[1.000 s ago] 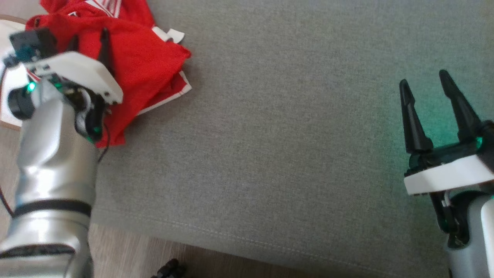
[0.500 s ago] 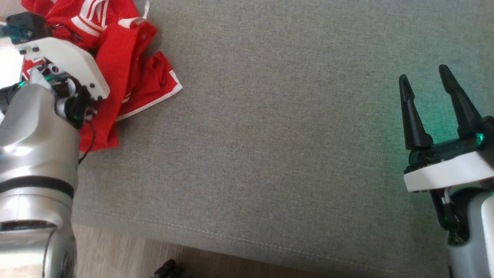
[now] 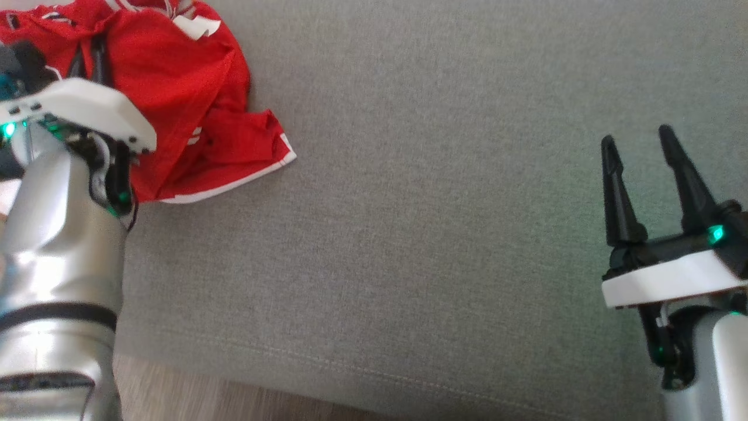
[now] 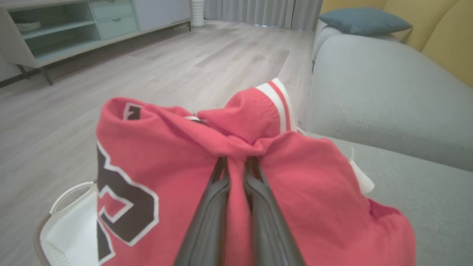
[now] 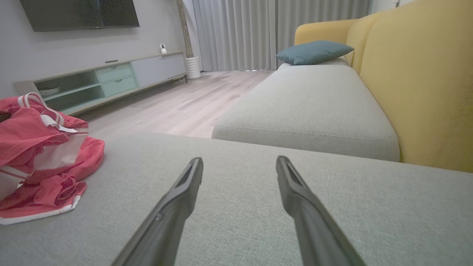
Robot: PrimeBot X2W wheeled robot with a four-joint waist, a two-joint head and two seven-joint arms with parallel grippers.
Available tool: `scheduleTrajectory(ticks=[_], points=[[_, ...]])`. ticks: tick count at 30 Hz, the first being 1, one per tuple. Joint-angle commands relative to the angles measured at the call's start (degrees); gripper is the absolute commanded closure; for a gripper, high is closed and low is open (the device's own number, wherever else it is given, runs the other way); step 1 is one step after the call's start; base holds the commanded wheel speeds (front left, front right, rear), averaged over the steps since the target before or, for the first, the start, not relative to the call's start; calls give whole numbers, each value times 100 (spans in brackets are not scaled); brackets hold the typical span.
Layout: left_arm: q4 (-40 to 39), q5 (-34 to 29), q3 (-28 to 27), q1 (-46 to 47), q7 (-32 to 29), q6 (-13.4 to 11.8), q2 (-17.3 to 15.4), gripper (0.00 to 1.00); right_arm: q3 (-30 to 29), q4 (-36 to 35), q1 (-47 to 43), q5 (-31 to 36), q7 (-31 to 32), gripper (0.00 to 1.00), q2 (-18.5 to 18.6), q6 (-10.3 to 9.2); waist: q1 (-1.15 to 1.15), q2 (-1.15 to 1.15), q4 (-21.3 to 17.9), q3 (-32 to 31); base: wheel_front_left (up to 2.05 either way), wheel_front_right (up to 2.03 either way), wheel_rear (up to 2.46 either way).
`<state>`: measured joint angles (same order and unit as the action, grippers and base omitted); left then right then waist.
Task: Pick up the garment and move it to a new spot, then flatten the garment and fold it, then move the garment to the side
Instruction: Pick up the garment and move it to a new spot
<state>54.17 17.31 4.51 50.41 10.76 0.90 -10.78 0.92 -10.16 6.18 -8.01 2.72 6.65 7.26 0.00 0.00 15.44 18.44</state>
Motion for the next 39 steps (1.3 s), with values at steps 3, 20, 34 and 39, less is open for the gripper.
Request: scheduleTrajectory(ticks=[3, 20, 34, 39], points=[[-824, -38, -138, -374, 168, -140, -297, 100, 103, -101, -74, -44, -117, 0, -132, 23, 0, 0, -73, -464, 0, 0, 0], [-5280, -380, 1086, -2836, -642, -541, 454, 100, 48, -51, -294, -141, -313, 0, -360, 23, 0, 0, -1071, -833, 0, 0, 0], [-4203, -218, 2734, -1954, -542, -295, 784, 100, 111, 118, -9, -459, -626, 0, -376, 23, 0, 0, -2851, -200, 0, 0, 0], [-3720, 96, 3277, -1611, -370, -377, 788, 100, 125, 307, 46, -613, -810, 0, -377, 23, 0, 0, -3188, 14, 0, 0, 0]])
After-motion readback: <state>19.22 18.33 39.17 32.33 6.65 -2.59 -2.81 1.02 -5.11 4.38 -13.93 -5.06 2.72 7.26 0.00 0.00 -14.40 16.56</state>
